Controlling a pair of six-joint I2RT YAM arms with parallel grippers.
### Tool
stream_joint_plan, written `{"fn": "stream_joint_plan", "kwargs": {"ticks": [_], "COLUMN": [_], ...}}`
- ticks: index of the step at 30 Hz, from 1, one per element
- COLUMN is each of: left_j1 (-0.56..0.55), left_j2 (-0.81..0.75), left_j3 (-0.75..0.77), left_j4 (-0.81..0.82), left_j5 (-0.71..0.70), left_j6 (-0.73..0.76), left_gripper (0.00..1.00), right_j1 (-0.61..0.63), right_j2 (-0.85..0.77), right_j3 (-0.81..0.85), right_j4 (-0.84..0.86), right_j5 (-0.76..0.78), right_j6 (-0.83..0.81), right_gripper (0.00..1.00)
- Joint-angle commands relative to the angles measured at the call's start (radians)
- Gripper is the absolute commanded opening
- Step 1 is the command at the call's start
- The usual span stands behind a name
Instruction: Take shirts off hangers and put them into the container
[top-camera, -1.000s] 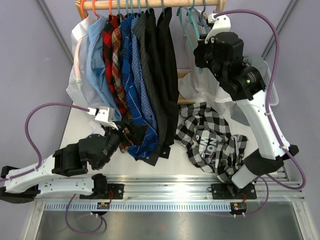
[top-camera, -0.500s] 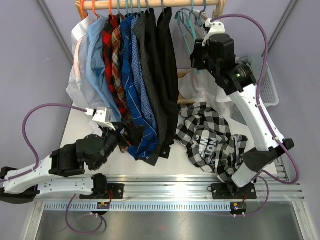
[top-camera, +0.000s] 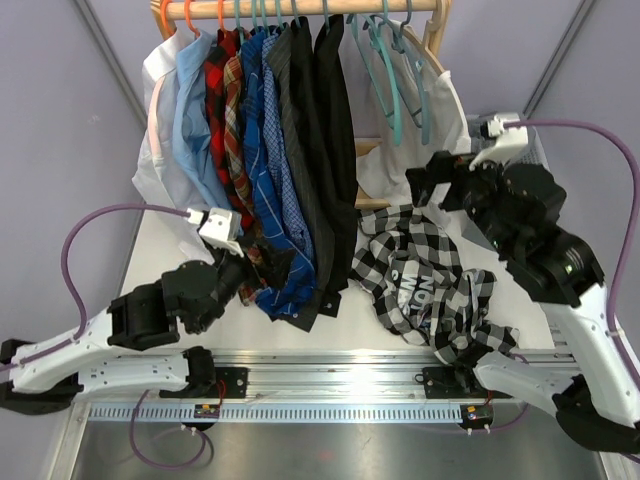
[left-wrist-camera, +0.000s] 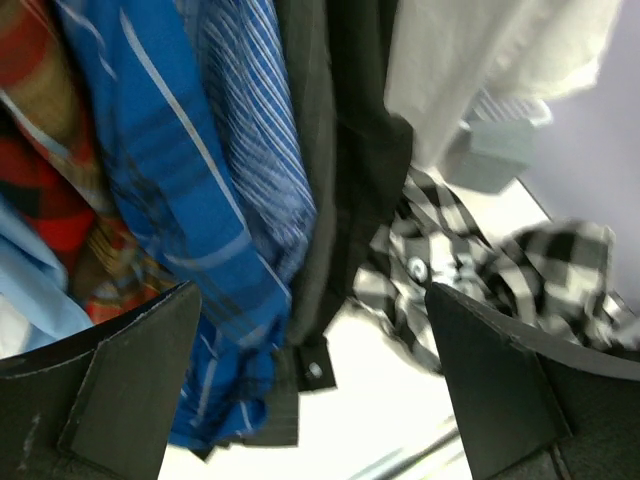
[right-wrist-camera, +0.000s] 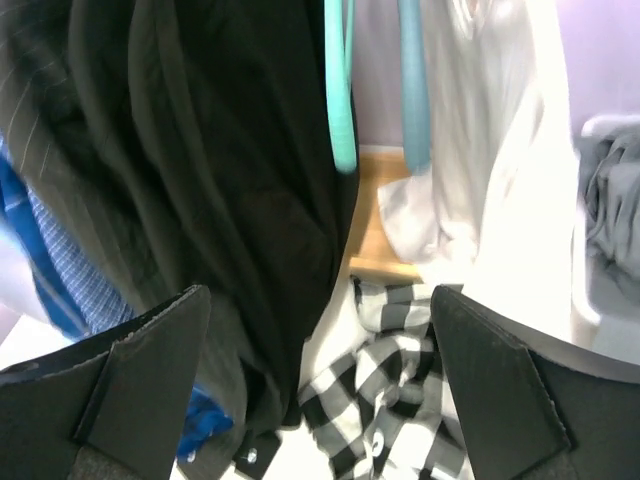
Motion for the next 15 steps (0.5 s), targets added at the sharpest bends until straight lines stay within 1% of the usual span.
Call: {"fn": "stream_joint_plan", "kwargs": {"ticks": [1, 2, 3, 4, 5, 6, 7, 8, 9, 10, 12, 13, 15], "left_j1": [0.22, 0.298, 0.37, 0.497, 0.557, 0.666, 0.721, 0.775, 0.885, 0.936, 1.022, 1.033, 1.041], "left_j2": [0.033, 0.076, 0.11, 0.138, 0.197, 0.222, 0.245, 0.276, 0.283, 0.287, 0.273, 0.264, 0.219], "left_j3": [0.101, 0.116, 0.129, 0.141, 0.149, 0.149, 0.15, 0.147, 0.147, 0.143, 0.141, 0.144, 0.141], "left_j4": [0.086, 0.08, 0.075, 0.075, 0.083, 0.087, 0.094, 0.104, 0.107, 0.112, 0.103, 0.074, 0.048], "left_j5": [0.203, 0.409, 0.504, 0.585, 0.706, 0.747, 0.785, 0.843, 0.87, 0.899, 0.893, 0.86, 0.841], "left_j6": [0.094, 0.088, 0.083, 0.071, 0.065, 0.043, 0.037, 0.031, 0.008, -0.006, -0.023, -0.018, -0.005], "left_gripper": [0.99, 0.99, 0.99, 0.99, 0.99, 0.99, 0.99, 0.99, 0.99, 0.99, 0.99, 0.99, 0.99], "right_j1": [0.069, 0.098, 0.107, 0.113, 0.124, 0.127, 0.13, 0.13, 0.132, 0.133, 0.133, 0.133, 0.132], "right_j2": [-0.046, -0.058, -0.069, -0.086, -0.095, -0.103, -0.121, -0.129, -0.135, -0.15, -0.172, -0.193, -0.219], "right_j3": [-0.153, -0.176, -0.196, -0.21, -0.229, -0.236, -0.256, -0.266, -0.275, -0.299, -0.334, -0.365, -0.405], "right_j4": [-0.023, -0.044, -0.062, -0.084, -0.14, -0.173, -0.202, -0.269, -0.305, -0.341, -0.426, -0.475, -0.506], "right_j5": [0.095, 0.148, 0.171, 0.193, 0.249, 0.283, 0.318, 0.378, 0.407, 0.452, 0.481, 0.5, 0.5], "right_j6": [0.053, 0.07, 0.089, 0.135, 0.164, 0.194, 0.26, 0.293, 0.328, 0.407, 0.477, 0.556, 0.609], "right_gripper": [1.0, 0.99, 0.99, 1.0, 1.0, 1.0, 0.99, 1.0, 1.0, 0.99, 0.99, 0.99, 0.99]}}
